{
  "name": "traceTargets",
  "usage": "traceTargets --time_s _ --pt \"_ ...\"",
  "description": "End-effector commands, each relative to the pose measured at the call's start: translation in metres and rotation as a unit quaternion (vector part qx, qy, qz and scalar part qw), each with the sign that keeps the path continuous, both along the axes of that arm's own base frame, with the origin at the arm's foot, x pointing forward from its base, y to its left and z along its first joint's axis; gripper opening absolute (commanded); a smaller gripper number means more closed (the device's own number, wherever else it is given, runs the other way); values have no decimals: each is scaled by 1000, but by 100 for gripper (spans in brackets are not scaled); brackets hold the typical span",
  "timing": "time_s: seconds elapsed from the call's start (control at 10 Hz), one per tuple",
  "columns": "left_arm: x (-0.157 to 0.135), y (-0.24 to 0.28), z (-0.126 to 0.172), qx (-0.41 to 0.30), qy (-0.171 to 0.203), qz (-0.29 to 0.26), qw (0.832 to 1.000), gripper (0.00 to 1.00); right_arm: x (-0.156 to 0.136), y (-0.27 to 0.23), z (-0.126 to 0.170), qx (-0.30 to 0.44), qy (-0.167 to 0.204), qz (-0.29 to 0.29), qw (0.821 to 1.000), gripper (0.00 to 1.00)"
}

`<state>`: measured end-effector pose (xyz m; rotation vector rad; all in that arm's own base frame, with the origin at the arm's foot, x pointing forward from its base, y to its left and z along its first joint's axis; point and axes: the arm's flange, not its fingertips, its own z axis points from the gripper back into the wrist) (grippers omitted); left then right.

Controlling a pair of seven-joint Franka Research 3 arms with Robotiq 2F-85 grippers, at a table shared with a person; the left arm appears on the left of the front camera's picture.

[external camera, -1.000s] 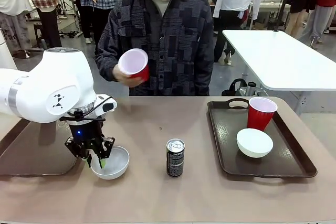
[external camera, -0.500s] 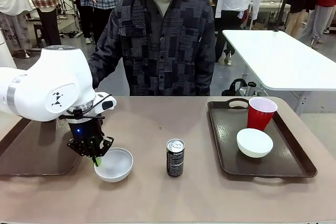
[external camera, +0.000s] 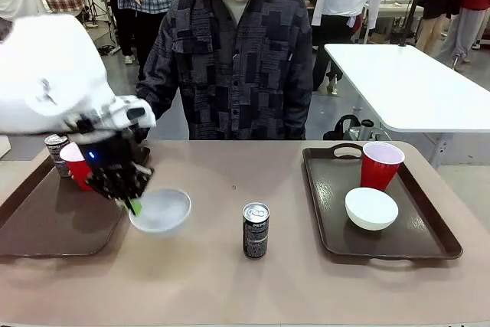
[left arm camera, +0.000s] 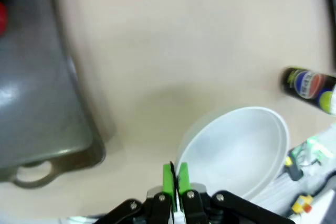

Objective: Prepare tableware on both trays.
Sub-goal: Pick up a Picnic Bowl from the table and place it on a Handle tray.

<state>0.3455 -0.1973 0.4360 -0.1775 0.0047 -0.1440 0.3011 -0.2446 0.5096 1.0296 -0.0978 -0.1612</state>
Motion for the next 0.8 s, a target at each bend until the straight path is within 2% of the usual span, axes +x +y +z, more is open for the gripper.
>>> traceTargets --time_s 0.0,0.2,0.4,0.7 --pt "-8 32 36 -11 -35 9 999 0 -3 0 2 -3 7 0 1000 100" --pt "-4 70 40 -4 -33 20 999 0 -3 0 2 -3 7 0 1000 100" --pt "-1 126 38 26 -39 42 998 0 -3 0 2 -3 7 0 1000 100" --pt "6 200 29 31 -38 78 996 0 -3 0 2 -3 7 0 1000 100"
